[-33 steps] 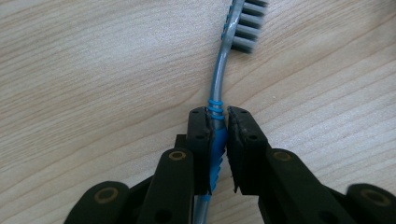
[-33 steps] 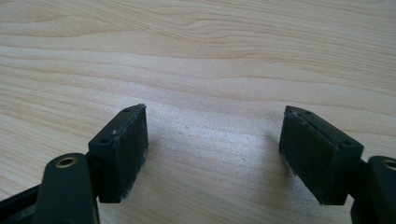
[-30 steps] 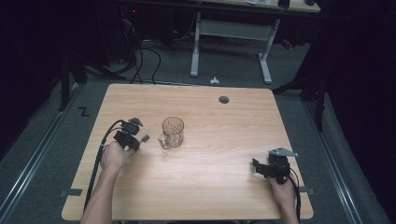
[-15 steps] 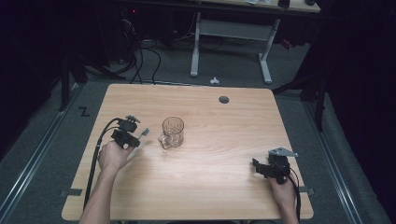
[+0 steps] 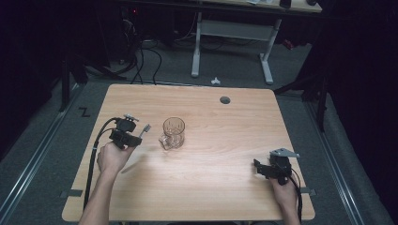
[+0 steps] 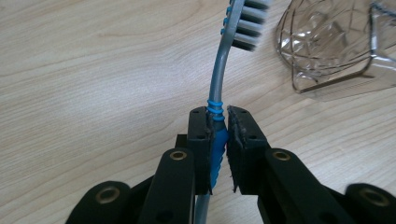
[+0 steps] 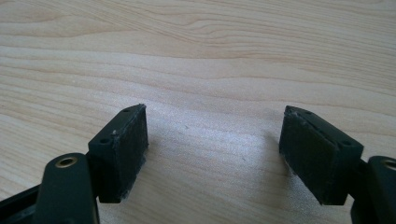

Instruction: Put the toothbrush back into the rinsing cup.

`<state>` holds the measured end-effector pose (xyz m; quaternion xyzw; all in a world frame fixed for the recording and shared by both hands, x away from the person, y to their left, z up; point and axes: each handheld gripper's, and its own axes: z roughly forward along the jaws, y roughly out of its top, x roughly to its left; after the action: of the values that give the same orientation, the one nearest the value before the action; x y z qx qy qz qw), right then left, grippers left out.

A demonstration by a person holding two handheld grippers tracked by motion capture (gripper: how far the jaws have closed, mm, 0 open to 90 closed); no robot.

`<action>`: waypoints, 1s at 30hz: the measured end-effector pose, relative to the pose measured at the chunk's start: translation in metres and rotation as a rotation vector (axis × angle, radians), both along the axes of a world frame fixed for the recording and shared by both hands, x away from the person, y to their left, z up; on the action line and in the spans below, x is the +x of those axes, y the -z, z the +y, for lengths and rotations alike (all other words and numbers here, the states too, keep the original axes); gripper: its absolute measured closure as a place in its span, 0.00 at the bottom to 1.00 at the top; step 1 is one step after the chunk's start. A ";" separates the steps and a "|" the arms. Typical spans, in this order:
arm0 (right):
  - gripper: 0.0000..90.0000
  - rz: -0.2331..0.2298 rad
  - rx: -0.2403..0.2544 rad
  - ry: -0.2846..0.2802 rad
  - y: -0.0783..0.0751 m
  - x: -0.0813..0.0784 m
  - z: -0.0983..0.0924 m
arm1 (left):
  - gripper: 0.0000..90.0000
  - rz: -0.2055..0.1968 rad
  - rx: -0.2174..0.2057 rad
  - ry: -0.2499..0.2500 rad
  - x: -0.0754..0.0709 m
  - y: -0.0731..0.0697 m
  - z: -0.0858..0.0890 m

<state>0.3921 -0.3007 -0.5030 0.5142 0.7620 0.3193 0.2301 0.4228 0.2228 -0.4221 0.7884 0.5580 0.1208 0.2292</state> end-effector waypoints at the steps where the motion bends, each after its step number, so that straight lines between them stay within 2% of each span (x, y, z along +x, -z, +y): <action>1: 0.27 0.001 0.001 0.001 0.000 0.000 0.000 | 0.89 -0.008 -0.006 0.000 -0.001 -0.001 0.000; 12: 0.27 0.000 0.000 0.000 0.000 0.000 0.000 | 0.89 -0.067 -0.057 0.018 -0.011 -0.011 -0.004; 16: 0.27 0.000 0.000 0.000 0.000 0.000 0.000 | 0.89 -0.088 -0.089 0.022 -0.014 -0.014 -0.005; 17: 0.27 0.001 0.000 0.000 0.000 0.000 0.000 | 0.89 -0.105 -0.109 0.032 -0.015 -0.016 -0.005; 19: 0.27 0.002 0.000 0.000 0.000 0.000 0.000 | 0.89 -0.122 -0.123 0.043 -0.017 -0.018 -0.005; 30: 0.27 0.002 0.000 0.001 0.000 0.000 0.000 | 0.89 -0.186 -0.144 0.069 -0.025 -0.023 -0.010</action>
<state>0.3920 -0.3006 -0.5029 0.5149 0.7619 0.3189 0.2295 0.3981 0.2129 -0.3989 0.7740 0.5142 0.1450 0.3399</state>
